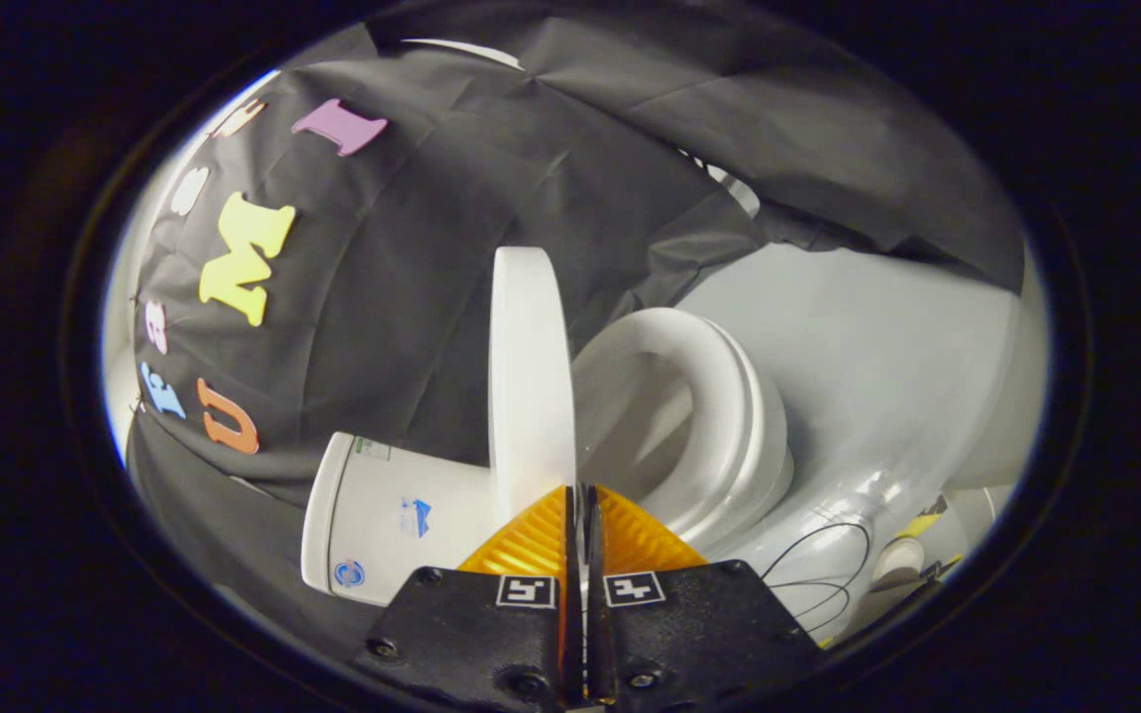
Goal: Open the toilet lid.
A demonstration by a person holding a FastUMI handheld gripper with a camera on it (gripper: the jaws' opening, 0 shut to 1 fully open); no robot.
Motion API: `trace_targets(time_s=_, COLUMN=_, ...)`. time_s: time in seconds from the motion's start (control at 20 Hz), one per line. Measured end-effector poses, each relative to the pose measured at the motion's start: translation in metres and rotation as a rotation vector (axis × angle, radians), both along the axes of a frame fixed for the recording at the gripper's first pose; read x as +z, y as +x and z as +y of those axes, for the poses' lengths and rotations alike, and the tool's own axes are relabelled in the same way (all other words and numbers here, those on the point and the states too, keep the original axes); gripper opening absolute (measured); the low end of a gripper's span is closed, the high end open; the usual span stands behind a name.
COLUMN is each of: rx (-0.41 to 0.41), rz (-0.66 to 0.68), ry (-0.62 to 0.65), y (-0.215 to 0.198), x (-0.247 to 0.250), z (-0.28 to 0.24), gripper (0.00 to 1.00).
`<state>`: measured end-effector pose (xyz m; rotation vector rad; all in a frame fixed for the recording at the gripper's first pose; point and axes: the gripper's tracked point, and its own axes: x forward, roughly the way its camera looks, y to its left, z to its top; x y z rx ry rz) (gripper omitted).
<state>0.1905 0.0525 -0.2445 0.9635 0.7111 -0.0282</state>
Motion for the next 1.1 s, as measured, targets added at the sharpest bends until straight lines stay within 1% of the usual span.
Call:
trace_targets(time_s=0.25, rx=0.039, rz=-0.031, ry=-0.042, y=0.005, x=0.023, z=0.015, gripper=0.05)
trace_targets(time_s=1.1, rx=0.092, rz=-0.066, ry=-0.136, y=0.007, x=0.063, z=0.051, gripper=0.05)
